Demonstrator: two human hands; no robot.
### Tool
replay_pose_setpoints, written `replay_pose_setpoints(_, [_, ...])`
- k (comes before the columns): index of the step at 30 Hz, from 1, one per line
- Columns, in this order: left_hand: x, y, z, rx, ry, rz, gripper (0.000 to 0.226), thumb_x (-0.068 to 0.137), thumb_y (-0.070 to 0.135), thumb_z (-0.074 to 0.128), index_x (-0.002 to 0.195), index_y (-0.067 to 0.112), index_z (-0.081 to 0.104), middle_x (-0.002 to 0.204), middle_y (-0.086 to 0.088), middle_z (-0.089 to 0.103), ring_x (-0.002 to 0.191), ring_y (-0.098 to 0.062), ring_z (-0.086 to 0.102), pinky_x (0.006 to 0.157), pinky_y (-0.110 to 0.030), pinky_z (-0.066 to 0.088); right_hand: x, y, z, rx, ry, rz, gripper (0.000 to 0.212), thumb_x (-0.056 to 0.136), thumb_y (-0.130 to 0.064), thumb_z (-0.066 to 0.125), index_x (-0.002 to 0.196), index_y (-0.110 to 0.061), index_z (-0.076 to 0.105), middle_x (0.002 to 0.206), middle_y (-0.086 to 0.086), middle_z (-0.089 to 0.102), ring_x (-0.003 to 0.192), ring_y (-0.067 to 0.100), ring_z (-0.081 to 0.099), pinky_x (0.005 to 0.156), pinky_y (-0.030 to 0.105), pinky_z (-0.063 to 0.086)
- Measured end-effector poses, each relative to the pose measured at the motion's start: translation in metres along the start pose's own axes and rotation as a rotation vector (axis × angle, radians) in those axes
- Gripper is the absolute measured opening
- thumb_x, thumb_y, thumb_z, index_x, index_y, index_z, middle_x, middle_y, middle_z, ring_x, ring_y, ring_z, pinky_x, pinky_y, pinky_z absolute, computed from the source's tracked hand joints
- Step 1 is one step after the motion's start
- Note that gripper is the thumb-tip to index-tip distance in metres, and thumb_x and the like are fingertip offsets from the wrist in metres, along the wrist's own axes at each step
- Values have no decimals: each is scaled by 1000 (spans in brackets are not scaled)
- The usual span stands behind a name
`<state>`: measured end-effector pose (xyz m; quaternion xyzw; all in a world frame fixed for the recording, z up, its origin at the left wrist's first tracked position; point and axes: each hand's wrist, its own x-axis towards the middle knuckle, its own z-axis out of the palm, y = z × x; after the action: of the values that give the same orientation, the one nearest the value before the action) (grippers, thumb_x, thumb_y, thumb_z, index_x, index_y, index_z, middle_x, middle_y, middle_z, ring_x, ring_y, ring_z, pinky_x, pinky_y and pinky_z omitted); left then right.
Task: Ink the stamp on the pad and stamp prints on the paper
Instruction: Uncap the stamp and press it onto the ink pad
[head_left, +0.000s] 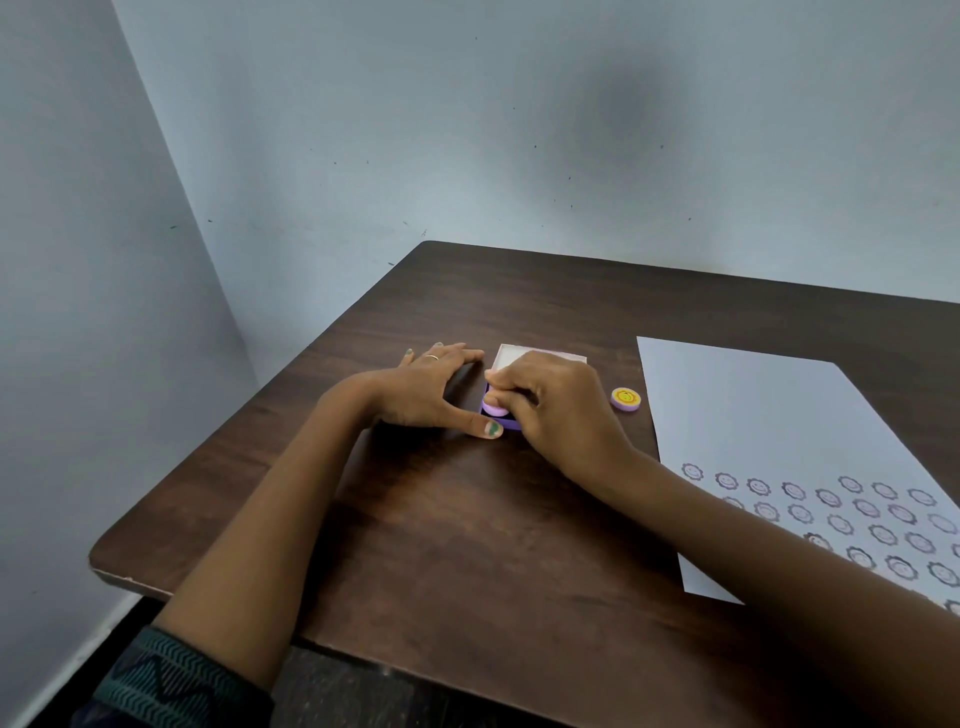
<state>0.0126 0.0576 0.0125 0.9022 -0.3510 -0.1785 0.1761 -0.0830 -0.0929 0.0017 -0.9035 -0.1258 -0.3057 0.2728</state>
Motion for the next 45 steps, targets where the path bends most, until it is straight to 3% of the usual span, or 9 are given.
replay_pose_setpoints(3, [0, 0, 0, 4, 0, 2, 97, 74, 58, 65, 149, 27, 12, 160, 4, 3, 146, -14, -8, 116, -42, -10, 2, 1, -1, 59, 38, 69, 11, 77, -9, 67, 85, -4, 73, 85, 11, 74, 76, 7, 62, 74, 16, 49])
replay_pose_setpoints(8, [1, 0, 1, 3, 3, 4, 96, 75, 57, 65, 149, 27, 12, 160, 4, 3, 146, -14, -8, 117, -42, -10, 0, -2, 0, -36, -31, -2, 15, 80, -12, 61, 85, -2, 72, 82, 15, 72, 75, 25, 66, 71, 43, 53])
replay_pose_setpoints(16, [1, 0, 0, 9, 1, 2, 96, 75, 57, 65, 149, 26, 12, 160, 3, 3, 146, -15, -8, 117, -43, -9, 1, 0, 1, 29, 36, 60, 11, 78, -10, 67, 85, -4, 73, 83, 11, 74, 76, 17, 65, 74, 28, 50])
replay_pose_setpoints(21, [1, 0, 1, 3, 1, -3, 96, 75, 57, 65, 149, 27, 12, 160, 3, 2, 146, -15, -9, 117, -42, -10, 1, 1, 3, 21, 34, 45, 11, 78, -12, 66, 79, -2, 71, 77, 13, 73, 73, 22, 65, 70, 39, 52])
replay_pose_setpoints(31, [-2, 2, 1, -20, 8, 5, 95, 75, 55, 66, 149, 26, 13, 160, 2, 4, 146, -15, -8, 116, -40, -10, 0, -8, -5, 26, -42, 92, 21, 79, -10, 66, 98, -4, 70, 95, 15, 73, 87, 24, 65, 82, 39, 52])
replay_pose_setpoints(34, [-3, 4, 1, -30, 15, 0, 96, 75, 55, 67, 149, 26, 12, 160, 3, 4, 146, -16, -7, 116, -40, -9, 4, -15, -11, 71, -30, 172, 20, 77, -7, 68, 97, -4, 71, 98, 13, 73, 83, 16, 64, 81, 25, 51])
replay_pose_setpoints(37, [-4, 4, 0, -27, 20, -4, 99, 73, 57, 67, 149, 27, 11, 160, 2, 5, 146, -15, -5, 117, -40, -8, 6, -15, -22, 258, 111, 382, 21, 73, -10, 73, 94, -6, 72, 97, 8, 74, 78, 6, 62, 71, 4, 47])
replay_pose_setpoints(42, [-7, 8, -2, -55, 7, -18, 101, 72, 56, 68, 149, 26, 10, 160, 3, 5, 146, -17, -6, 117, -40, -7, 0, -5, -61, 1298, 262, 861, 14, 77, 2, 64, 90, 4, 67, 84, 12, 72, 74, 17, 72, 70, 26, 60])
replay_pose_setpoints(45, [-10, 11, -2, -64, 2, -26, 100, 74, 54, 68, 150, 27, 9, 160, 4, 3, 146, -18, -8, 116, -40, -7, -9, 1, -80, 1636, 282, 970, 8, 74, 1, 63, 76, 1, 71, 80, 13, 75, 77, 20, 72, 73, 30, 60])
